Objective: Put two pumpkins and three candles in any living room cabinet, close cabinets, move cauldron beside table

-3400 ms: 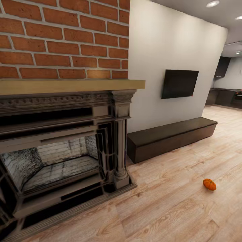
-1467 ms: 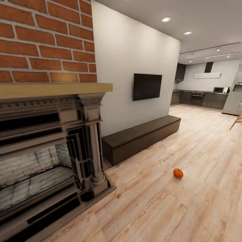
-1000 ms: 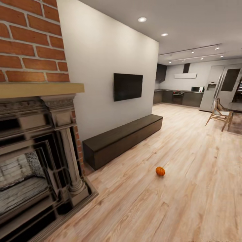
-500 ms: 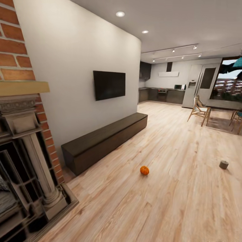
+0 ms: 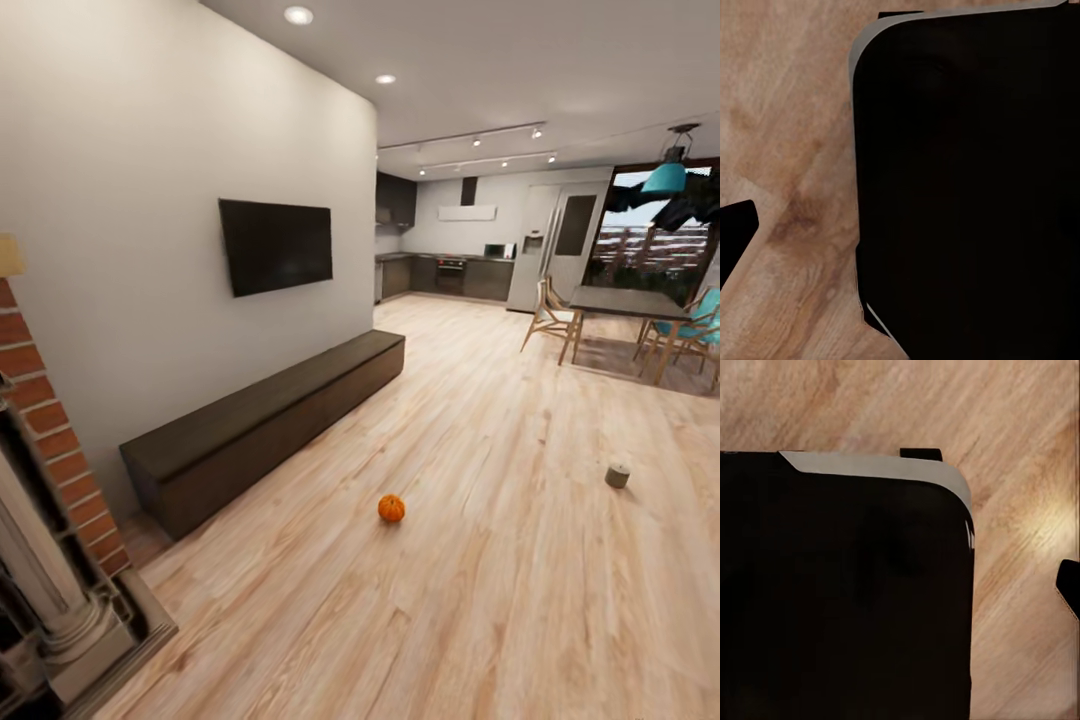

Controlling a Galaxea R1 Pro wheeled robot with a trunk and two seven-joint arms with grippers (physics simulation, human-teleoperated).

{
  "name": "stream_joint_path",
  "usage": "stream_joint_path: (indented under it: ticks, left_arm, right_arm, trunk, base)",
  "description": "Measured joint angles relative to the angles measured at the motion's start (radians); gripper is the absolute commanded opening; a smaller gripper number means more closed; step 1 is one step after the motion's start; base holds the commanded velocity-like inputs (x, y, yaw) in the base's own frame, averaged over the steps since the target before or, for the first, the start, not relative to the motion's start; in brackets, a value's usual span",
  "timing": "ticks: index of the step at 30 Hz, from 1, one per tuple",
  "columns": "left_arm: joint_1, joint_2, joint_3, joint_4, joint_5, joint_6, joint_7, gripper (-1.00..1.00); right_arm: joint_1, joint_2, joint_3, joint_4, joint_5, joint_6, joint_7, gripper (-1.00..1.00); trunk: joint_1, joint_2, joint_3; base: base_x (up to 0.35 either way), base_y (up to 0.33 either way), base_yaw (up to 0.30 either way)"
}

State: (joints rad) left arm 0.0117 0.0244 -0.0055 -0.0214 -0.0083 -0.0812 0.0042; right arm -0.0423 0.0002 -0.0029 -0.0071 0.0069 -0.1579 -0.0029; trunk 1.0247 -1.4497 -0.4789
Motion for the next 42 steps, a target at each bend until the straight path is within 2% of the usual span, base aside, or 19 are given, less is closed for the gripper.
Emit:
stream_joint_path:
  ticks: [9,18,39,42]
  left_arm:
    - [0.0,0.001,0.0,0.0,0.0,-0.001,0.0,1.0]
    - [0.0,0.0,-0.022,0.0,0.0,-0.002,0.0,1.0]
    - [0.0,0.001,-0.025,0.0,0.0,-0.002,0.0,1.0]
    - [0.0,0.001,-0.028,0.0,0.0,-0.002,0.0,1.0]
  right_arm:
    - [0.0,0.001,0.0,0.0,0.0,0.0,0.0,1.0]
    - [0.0,0.001,0.0,0.0,0.0,-0.001,0.0,1.0]
    - [0.0,0.001,0.0,0.0,0.0,-0.003,0.0,1.0]
    - [0.0,0.001,0.0,0.001,0.0,-0.035,-0.001,1.0]
  trunk:
    - [0.0,0.0,-0.013]
    - [0.0,0.0,-0.026]
    - [0.0,0.0,-0.056]
    - [0.0,0.0,-0.06]
  base:
    - [0.21,-0.251,-0.163]
    - [0.231,-0.251,-0.162]
    - [0.255,-0.226,-0.162]
    - [0.292,-0.147,-0.162]
